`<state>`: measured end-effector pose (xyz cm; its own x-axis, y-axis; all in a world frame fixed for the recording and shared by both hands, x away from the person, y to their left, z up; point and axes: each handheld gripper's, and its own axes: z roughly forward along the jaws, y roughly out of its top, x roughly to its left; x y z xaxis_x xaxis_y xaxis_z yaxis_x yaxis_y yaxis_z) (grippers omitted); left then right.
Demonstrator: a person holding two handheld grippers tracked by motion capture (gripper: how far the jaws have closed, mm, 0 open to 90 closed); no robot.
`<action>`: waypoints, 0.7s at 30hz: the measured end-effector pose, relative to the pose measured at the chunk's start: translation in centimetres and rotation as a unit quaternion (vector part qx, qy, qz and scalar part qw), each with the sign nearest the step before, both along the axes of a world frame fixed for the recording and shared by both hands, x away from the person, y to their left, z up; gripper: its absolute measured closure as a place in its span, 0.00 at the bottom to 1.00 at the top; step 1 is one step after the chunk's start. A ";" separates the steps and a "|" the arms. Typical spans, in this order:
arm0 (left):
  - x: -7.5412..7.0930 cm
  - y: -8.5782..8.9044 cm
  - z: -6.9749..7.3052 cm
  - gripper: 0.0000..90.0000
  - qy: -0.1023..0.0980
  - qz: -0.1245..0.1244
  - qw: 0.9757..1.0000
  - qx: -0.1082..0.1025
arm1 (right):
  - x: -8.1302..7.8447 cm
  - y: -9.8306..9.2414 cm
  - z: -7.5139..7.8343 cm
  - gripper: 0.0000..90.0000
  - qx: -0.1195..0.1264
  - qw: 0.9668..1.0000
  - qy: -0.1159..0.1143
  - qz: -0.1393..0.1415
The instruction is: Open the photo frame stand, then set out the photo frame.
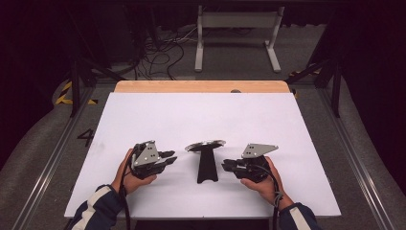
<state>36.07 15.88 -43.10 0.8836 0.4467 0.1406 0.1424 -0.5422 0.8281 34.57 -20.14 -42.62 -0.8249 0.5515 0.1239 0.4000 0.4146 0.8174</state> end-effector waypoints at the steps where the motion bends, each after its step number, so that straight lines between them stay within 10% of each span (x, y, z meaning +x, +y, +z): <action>1: 0.0 0.2 -0.1 0.87 0.007 0.004 1.000 -0.002 | 0.0 0.1 0.0 0.90 0.010 1.000 0.009 0.000; 11: 0.3 0.7 -0.2 0.95 0.021 0.019 1.000 0.004 | -1.2 1.5 0.8 1.00 -0.006 0.999 -0.047 -0.018; 21: 2.0 -0.9 0.7 0.63 0.014 0.030 0.999 -0.025 | -2.6 4.3 1.1 1.00 -0.021 0.995 -0.091 -0.041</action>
<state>38.12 14.95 -42.41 0.8587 0.5041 0.0919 0.1968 -0.4901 0.8491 31.98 -15.85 -41.50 -0.7836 0.6194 -0.0479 0.2801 0.4212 0.8626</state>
